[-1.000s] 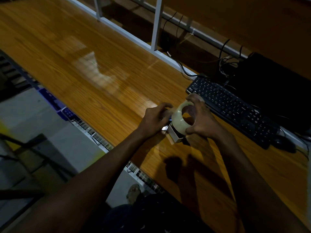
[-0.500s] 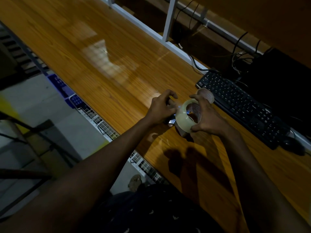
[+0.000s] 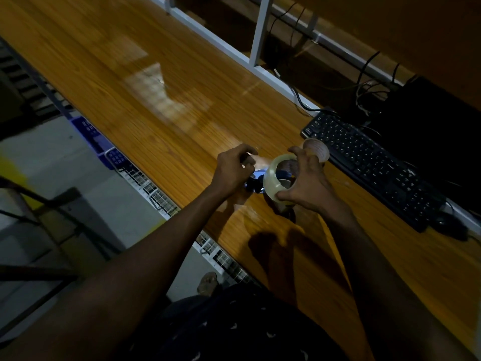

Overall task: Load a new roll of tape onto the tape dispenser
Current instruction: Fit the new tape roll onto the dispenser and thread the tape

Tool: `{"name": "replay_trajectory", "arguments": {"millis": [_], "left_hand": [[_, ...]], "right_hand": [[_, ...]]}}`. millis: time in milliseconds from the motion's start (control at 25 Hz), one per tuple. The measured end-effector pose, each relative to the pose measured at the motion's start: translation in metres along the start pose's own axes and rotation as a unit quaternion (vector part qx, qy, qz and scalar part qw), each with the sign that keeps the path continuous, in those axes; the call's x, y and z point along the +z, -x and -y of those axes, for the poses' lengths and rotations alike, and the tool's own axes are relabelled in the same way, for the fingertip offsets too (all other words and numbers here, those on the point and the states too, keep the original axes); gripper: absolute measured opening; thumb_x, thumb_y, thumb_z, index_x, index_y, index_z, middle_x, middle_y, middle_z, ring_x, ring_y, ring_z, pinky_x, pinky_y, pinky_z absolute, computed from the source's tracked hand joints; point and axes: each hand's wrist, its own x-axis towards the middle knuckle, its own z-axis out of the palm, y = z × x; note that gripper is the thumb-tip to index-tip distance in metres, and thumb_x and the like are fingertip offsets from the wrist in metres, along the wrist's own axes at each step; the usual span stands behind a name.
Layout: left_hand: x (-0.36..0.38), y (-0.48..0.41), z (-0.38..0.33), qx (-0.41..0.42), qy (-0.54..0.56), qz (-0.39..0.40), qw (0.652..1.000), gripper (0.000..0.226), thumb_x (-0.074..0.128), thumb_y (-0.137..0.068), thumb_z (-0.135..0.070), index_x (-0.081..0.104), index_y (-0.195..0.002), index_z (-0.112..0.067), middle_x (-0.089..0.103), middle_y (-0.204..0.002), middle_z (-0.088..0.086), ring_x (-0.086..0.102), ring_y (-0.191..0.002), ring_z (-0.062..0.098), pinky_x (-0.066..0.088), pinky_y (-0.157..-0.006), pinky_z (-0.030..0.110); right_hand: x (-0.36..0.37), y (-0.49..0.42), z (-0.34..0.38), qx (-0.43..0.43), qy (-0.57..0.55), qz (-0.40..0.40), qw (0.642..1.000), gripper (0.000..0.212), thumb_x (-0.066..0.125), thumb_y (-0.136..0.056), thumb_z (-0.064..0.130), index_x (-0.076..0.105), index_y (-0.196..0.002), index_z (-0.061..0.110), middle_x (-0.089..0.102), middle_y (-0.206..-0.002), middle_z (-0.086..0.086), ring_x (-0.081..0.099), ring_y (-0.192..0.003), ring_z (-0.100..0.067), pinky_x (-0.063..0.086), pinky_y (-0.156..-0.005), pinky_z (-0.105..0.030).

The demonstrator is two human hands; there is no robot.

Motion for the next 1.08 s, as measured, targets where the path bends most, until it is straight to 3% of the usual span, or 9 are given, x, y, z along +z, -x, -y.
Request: {"name": "replay_trajectory", "arguments": {"millis": [120, 280, 400, 680, 840, 1080], "left_hand": [[0.001, 0.003, 0.002, 0.015, -0.016, 0.003, 1.000, 0.022, 0.064, -0.072, 0.007, 0.068, -0.091, -0.005, 0.069, -0.080, 0.006, 0.062, -0.072, 0.014, 0.051, -0.065, 0.024], [0.005, 0.009, 0.001, 0.038, -0.079, -0.001, 0.996, 0.012, 0.072, -0.073, -0.002, 0.069, -0.084, -0.006, 0.066, -0.084, 0.009, 0.054, -0.072, 0.013, 0.040, -0.062, 0.017], [0.008, 0.012, 0.001, 0.048, -0.087, -0.008, 0.995, 0.010, 0.066, -0.075, -0.001, 0.068, -0.084, -0.006, 0.067, -0.080, 0.011, 0.058, -0.069, 0.017, 0.046, -0.062, 0.028], [0.009, 0.018, 0.005, 0.044, -0.087, -0.015, 0.995, 0.009, 0.067, -0.076, 0.001, 0.067, -0.083, -0.005, 0.068, -0.077, 0.009, 0.057, -0.067, 0.014, 0.043, -0.061, 0.025], [0.010, 0.022, 0.006, 0.044, -0.076, -0.011, 0.996, 0.010, 0.067, -0.076, -0.002, 0.067, -0.086, -0.004, 0.069, -0.082, 0.011, 0.060, -0.072, 0.017, 0.051, -0.063, 0.033], [0.013, 0.030, 0.006, 0.052, -0.080, -0.011, 0.995, 0.009, 0.066, -0.078, -0.006, 0.066, -0.086, -0.006, 0.067, -0.082, 0.012, 0.061, -0.074, 0.023, 0.052, -0.064, 0.038]], "right_hand": [[0.001, 0.000, 0.000, 0.001, -0.001, 0.004, 1.000, 0.106, 0.082, -0.058, 0.035, 0.018, -0.142, 0.037, 0.030, -0.137, -0.012, 0.034, -0.127, -0.036, 0.044, -0.083, -0.040], [0.001, 0.001, -0.004, 0.006, 0.000, 0.003, 1.000, 0.109, 0.082, -0.056, 0.037, 0.016, -0.143, 0.039, 0.029, -0.140, -0.011, 0.032, -0.130, -0.034, 0.045, -0.085, -0.043], [0.001, 0.002, -0.006, 0.012, 0.003, 0.006, 1.000, 0.110, 0.083, -0.056, 0.037, 0.016, -0.143, 0.039, 0.028, -0.140, -0.011, 0.031, -0.131, -0.034, 0.044, -0.086, -0.045], [0.002, 0.007, -0.002, 0.008, 0.005, 0.008, 1.000, 0.107, 0.083, -0.059, 0.034, 0.018, -0.143, 0.037, 0.029, -0.138, -0.012, 0.030, -0.131, -0.034, 0.046, -0.085, -0.042], [0.004, 0.010, -0.002, 0.009, 0.007, 0.010, 1.000, 0.107, 0.083, -0.058, 0.036, 0.018, -0.143, 0.037, 0.028, -0.138, -0.011, 0.031, -0.131, -0.034, 0.049, -0.090, -0.048], [0.005, 0.011, -0.005, 0.018, 0.010, 0.021, 1.000, 0.108, 0.084, -0.058, 0.033, 0.018, -0.143, 0.037, 0.028, -0.139, -0.011, 0.029, -0.133, -0.034, 0.046, -0.087, -0.044]]}}
